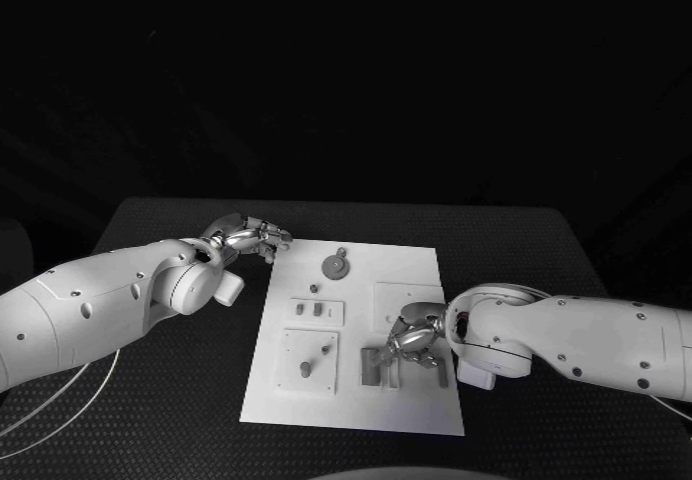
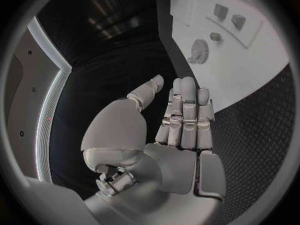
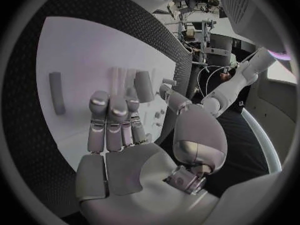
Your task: Assemble the parts on the task board
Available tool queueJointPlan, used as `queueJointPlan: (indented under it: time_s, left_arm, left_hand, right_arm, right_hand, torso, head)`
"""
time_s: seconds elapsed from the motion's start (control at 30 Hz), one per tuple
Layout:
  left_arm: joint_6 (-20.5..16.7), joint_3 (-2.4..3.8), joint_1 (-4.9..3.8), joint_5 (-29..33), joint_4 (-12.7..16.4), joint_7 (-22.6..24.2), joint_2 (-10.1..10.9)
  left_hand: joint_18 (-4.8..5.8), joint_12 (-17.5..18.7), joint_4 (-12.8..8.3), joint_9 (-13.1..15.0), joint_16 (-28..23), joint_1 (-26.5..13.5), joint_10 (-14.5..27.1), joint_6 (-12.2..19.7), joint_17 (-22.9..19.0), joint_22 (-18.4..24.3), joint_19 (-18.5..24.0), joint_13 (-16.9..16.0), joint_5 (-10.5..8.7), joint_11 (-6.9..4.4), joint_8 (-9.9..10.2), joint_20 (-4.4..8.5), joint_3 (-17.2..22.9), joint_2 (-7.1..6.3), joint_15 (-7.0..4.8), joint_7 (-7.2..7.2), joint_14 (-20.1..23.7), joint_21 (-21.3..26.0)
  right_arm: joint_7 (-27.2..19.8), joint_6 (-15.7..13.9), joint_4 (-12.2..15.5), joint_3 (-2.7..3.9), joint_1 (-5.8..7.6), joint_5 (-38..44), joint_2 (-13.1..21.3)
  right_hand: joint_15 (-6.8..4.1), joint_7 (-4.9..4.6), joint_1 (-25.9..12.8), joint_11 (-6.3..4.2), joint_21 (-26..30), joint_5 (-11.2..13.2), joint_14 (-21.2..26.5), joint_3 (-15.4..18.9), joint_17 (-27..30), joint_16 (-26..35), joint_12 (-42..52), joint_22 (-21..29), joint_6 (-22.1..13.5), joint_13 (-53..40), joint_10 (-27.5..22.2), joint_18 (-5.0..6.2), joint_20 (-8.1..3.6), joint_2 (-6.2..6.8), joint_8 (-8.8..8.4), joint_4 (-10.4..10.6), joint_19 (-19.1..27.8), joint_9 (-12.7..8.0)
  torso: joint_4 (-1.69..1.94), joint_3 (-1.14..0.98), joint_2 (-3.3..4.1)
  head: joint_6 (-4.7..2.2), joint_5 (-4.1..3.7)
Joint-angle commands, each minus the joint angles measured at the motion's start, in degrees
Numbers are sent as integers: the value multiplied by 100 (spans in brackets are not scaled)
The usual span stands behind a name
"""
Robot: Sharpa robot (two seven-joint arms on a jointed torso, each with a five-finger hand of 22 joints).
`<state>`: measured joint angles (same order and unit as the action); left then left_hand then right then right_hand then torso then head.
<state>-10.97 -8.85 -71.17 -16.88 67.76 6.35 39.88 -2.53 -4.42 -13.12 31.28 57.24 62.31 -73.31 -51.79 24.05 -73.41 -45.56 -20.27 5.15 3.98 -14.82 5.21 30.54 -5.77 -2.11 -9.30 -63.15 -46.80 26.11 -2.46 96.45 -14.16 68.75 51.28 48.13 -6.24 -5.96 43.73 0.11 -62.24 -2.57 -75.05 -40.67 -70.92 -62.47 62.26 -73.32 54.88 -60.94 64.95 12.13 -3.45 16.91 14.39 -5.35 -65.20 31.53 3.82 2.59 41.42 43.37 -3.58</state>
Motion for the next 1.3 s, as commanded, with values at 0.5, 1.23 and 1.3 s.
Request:
queueJointPlan:
  time_s: [0.5,1.23,1.3]
  left_arm:
    - [85,3,-4,28,-13,59,-2]
    - [134,-2,-1,28,-41,66,-18]
    - [128,-2,-1,28,-44,61,-17]
  left_hand:
    - [65,29,39,-7,-40,-29,31,56,11,-10,-50,-11,-21,8,-37,245,2,-38,3,-3,-29,38]
    - [66,30,43,-9,-45,-29,33,61,14,-14,-50,-12,-18,9,-37,244,2,-33,5,-4,-25,42]
    - [66,30,43,-9,-46,-29,34,62,14,-15,-50,-12,-18,9,-37,243,3,-32,5,-5,-24,42]
  right_arm:
    - [-2754,-1268,124,2,87,3632,319]
    - [-2999,-1288,-67,-3,-184,5664,-200]
    - [-2998,-1210,-73,-3,-202,5657,-193]
  right_hand:
    - [173,-210,2320,149,239,-78,464,63,39,78,167,138,-302,83,-512,259,156,-82,-95,-996,453,18]
    - [83,465,2916,-112,296,-22,1188,-420,27,-100,361,-2,-893,268,-1196,287,513,34,-191,-1142,1098,-60]
    - [84,468,2922,-111,290,-24,1193,-463,30,-119,381,-1,-875,275,-1199,287,514,32,-168,-1139,1088,-48]
  torso:
    - [-2,-13,3]
    - [7,4,2]
    - [5,7,2]
  head:
    - [-27,41]
    - [-15,17]
    - [-19,16]
